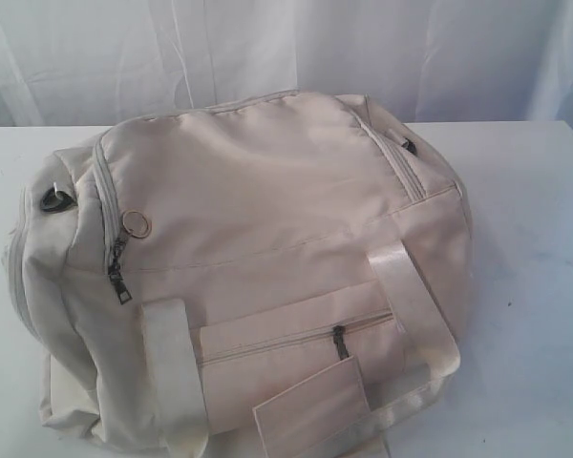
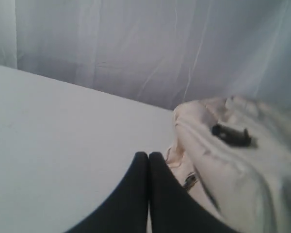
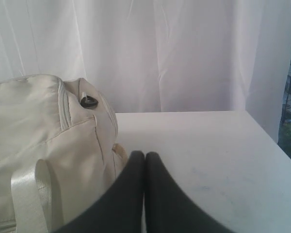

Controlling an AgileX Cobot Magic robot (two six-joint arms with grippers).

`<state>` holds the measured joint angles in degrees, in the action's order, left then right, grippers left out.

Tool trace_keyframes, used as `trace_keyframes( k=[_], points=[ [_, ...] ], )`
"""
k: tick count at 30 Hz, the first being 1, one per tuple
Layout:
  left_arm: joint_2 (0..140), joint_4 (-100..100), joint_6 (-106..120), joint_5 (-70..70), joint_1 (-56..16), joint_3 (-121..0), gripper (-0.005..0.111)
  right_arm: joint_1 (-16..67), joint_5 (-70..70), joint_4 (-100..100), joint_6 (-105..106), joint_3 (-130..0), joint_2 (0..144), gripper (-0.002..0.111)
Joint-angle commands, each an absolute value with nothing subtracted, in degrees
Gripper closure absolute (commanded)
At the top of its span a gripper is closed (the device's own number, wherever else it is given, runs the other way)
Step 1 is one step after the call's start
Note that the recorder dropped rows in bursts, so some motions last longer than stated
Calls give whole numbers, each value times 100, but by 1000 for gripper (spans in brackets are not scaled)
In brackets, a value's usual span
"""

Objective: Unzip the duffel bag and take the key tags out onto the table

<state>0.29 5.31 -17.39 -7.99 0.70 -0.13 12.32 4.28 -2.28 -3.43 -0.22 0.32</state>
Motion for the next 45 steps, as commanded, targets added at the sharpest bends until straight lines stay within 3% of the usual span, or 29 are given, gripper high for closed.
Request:
trace_keyframes(
  k=[1,8,15,22,27,30,38,45],
  points=[
    [0,659,-3555,-1552,41,0,107,1199,369,-189,-348,0,0,108],
    [0,671,-4239,-3687,41,0,107,1199,339,-189,-387,0,0,108],
    [592,478,-2775,-251,41,-1791,107,1199,316,-200,-1504,0,0,108],
    [2616,449,-445,2766,41,-3969,107,1199,-115,-200,-2160,0,0,108],
    [3819,1863,697,4409,-216,-4809,107,1199,-878,-200,-2783,0,0,108],
    [4270,3069,1711,4809,-367,-4850,107,1199,-820,-200,-3343,0,0,108],
    [5019,3038,1807,4880,-1110,-4661,107,1199,1290,-212,-3262,-664,0,108],
    [5251,3037,1629,4509,-1406,-3923,107,1199,2091,-1919,-886,-1663,924,108]
  ],
)
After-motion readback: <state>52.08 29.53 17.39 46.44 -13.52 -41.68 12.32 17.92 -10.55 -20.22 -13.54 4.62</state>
